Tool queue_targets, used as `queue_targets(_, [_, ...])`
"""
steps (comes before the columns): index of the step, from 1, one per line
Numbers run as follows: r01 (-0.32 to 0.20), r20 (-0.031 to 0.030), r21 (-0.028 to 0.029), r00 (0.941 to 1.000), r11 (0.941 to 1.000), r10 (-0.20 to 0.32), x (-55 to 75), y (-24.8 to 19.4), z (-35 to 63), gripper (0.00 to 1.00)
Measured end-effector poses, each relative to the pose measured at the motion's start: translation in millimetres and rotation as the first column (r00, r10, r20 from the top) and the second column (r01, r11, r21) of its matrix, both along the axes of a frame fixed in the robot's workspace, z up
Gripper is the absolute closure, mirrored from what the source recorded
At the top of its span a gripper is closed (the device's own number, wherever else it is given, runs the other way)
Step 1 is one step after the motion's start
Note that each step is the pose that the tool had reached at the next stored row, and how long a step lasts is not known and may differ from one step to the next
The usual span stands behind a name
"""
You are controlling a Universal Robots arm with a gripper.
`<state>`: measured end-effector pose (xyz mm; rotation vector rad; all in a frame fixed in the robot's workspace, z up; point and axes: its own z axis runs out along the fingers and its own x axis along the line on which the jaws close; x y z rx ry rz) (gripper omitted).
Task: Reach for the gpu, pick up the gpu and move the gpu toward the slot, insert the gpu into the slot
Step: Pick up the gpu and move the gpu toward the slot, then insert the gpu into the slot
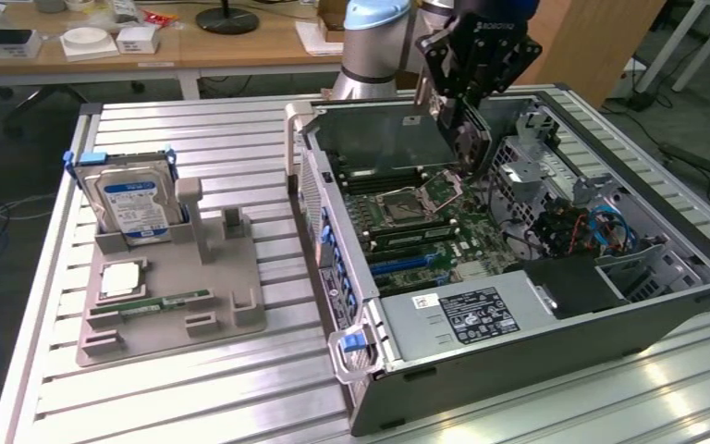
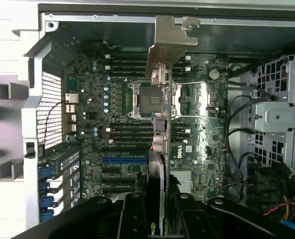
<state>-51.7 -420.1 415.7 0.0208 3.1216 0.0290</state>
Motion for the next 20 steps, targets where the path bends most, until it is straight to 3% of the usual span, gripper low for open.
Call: queue_targets(20, [0.0, 0.0, 0.0, 1.0, 1.0, 0.0, 40.9, 0.0, -2.7, 0.74])
